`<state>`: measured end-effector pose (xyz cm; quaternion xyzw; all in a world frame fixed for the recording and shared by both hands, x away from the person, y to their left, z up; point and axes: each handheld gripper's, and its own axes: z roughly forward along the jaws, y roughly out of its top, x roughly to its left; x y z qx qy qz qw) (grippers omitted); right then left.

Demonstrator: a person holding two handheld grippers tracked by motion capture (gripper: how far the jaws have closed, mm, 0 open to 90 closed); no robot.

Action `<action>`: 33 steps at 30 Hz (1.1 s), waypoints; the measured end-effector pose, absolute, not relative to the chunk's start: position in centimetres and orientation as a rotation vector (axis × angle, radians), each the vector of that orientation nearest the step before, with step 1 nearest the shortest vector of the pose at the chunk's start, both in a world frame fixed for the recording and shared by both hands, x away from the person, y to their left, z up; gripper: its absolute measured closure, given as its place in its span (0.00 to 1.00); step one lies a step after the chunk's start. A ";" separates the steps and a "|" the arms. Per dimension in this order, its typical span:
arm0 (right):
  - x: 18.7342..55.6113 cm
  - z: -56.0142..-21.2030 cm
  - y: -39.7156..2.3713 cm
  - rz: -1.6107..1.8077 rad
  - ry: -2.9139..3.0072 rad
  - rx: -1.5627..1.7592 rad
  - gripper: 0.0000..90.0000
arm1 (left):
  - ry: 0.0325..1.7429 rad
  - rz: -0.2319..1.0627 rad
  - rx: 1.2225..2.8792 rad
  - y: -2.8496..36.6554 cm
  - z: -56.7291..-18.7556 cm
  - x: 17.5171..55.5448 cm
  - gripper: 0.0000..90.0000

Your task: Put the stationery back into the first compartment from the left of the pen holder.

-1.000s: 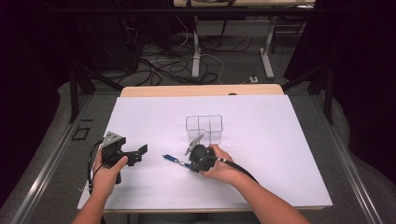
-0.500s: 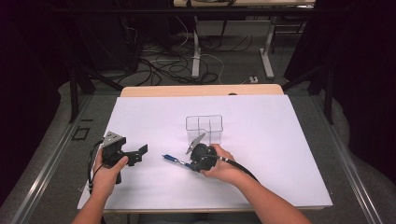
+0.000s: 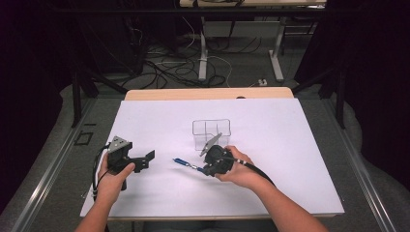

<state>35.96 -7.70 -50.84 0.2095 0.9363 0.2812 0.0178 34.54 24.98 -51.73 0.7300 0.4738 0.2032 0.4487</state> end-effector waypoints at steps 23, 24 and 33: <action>35.6 -47.1 -13.3 0.905 2.872 0.710 0.90 | 1.047 0.622 1.931 22.9 -50.2 34.0 0.00; 35.6 -47.1 -13.3 0.905 2.872 0.710 0.90 | 1.033 0.629 1.943 22.7 -50.1 33.9 0.00; 35.3 -46.9 -14.0 0.884 2.890 0.724 0.89 | 0.930 0.690 2.004 21.1 -49.6 33.1 0.01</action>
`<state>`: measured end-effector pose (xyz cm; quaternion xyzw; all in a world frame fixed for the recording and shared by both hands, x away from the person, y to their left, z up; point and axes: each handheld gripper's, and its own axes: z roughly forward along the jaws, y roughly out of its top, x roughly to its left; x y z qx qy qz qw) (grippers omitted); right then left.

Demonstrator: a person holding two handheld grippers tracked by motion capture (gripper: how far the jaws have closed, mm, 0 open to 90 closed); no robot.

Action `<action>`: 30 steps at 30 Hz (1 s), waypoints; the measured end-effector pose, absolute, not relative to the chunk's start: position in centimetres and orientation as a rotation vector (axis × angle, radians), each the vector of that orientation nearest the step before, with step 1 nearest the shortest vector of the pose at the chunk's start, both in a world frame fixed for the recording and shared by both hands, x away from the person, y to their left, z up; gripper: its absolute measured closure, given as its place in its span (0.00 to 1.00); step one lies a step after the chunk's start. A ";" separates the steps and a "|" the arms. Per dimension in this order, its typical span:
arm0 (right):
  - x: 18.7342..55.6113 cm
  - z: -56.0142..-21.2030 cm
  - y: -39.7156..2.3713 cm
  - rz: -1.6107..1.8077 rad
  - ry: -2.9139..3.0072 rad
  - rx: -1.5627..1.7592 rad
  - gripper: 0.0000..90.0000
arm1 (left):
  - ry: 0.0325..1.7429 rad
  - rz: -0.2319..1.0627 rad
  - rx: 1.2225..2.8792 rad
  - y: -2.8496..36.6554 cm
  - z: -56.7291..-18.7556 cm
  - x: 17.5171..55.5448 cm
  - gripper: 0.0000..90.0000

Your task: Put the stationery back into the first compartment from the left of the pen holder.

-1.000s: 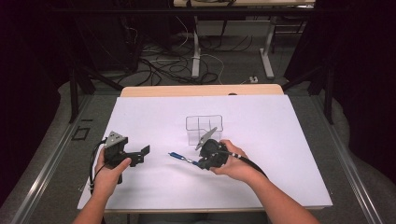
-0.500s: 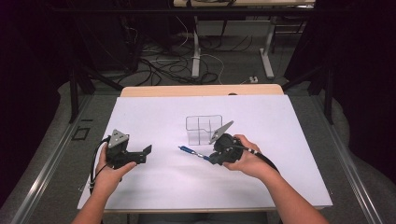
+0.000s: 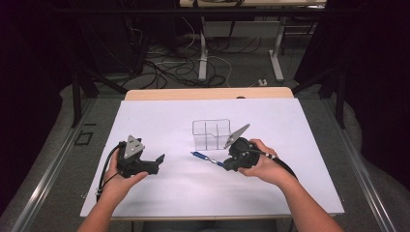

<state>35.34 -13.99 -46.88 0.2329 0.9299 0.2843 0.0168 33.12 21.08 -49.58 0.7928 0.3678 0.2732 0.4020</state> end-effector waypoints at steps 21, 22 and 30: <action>35.3 -47.5 -13.8 0.879 2.900 0.733 0.90 | 0.655 0.785 2.120 16.9 -48.7 31.0 0.18; 35.3 -47.5 -13.8 0.879 2.903 0.729 0.89 | 0.639 0.793 2.130 16.7 -48.7 31.0 0.19; 35.3 -47.5 -13.8 0.876 2.907 0.731 0.89 | 0.456 0.909 2.219 14.8 -48.6 30.0 0.27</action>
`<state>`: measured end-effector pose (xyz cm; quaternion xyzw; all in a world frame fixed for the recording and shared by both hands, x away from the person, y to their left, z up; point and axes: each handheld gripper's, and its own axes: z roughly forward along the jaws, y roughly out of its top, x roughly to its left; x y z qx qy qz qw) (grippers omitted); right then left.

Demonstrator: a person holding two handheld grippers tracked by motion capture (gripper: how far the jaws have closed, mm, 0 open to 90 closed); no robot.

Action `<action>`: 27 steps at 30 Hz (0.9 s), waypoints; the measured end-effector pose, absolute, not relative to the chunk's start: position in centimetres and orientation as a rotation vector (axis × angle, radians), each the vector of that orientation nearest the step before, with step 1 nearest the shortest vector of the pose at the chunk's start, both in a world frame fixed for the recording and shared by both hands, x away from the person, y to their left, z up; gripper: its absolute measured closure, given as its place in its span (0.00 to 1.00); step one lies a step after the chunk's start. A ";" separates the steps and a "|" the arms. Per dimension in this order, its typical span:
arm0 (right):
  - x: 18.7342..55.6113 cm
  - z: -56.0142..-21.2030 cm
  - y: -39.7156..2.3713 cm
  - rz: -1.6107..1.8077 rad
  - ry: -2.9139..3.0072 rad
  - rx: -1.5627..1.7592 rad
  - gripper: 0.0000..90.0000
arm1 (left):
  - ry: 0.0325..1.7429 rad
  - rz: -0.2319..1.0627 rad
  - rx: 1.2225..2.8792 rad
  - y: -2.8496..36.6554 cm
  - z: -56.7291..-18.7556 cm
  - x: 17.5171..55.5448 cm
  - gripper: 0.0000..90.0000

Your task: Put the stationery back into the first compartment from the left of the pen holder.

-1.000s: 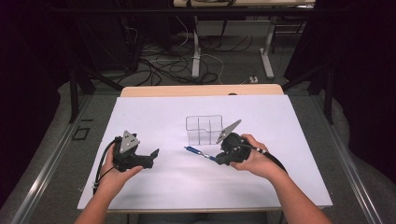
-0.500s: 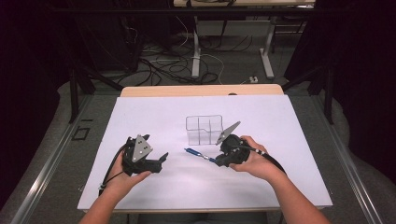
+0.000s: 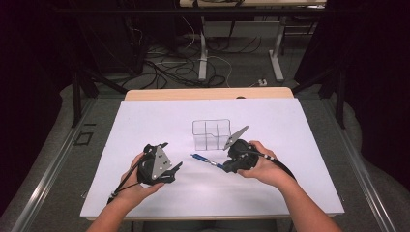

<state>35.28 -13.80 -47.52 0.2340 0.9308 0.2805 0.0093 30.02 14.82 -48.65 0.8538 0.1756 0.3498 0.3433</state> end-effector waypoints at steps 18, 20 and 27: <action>35.3 -47.6 -13.4 0.859 2.928 0.753 0.90 | -0.050 1.172 2.385 9.5 -49.6 28.2 0.49; 35.2 -47.6 -13.4 0.849 2.923 0.766 0.90 | -0.075 1.190 2.391 9.2 -49.6 28.1 0.49; 35.3 -47.7 -13.3 0.848 2.933 0.761 0.90 | -0.172 1.211 2.416 8.2 -49.8 27.8 0.52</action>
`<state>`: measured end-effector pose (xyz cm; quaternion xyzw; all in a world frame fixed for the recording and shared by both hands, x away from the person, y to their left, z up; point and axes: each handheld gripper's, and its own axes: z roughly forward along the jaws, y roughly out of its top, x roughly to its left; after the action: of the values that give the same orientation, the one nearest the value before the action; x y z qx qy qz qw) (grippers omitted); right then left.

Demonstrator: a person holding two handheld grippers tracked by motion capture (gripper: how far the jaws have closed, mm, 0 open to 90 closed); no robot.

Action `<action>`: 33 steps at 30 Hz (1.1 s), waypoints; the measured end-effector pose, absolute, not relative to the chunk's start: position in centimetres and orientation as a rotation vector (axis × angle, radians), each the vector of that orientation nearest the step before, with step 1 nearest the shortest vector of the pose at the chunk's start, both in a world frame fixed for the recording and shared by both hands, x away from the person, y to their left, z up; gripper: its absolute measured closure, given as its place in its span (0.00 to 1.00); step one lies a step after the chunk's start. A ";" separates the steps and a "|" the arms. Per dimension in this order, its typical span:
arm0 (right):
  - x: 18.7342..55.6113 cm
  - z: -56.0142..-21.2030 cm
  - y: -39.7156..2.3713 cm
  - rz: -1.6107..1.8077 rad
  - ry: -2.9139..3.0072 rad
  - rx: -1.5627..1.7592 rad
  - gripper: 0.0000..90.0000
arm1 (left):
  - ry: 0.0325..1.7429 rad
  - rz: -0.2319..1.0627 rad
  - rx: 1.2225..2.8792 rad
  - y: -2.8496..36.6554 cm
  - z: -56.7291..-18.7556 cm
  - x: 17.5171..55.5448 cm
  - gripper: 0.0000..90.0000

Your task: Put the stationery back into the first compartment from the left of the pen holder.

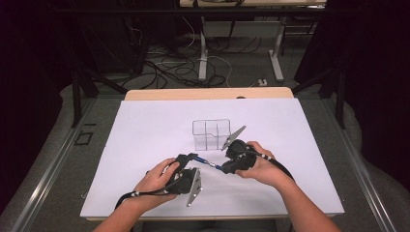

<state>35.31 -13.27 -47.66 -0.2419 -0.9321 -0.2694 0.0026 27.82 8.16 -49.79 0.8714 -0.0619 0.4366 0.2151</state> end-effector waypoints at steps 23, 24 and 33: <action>35.2 -47.8 -13.0 -0.831 -2.927 -0.738 0.89 | -0.538 1.252 2.557 5.4 -50.1 27.9 0.66; 35.1 -47.8 -12.9 -0.832 -2.919 -0.747 0.90 | -0.535 1.263 2.550 5.3 -50.2 27.9 0.67; 35.1 -47.8 -12.9 -0.843 -2.910 -0.741 0.90 | -0.551 1.252 2.580 4.4 -50.6 28.1 0.77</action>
<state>35.12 -12.86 -47.78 -0.2377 -0.9329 -0.2703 0.0111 28.12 4.36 -50.59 0.8781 -0.1876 0.4260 0.1104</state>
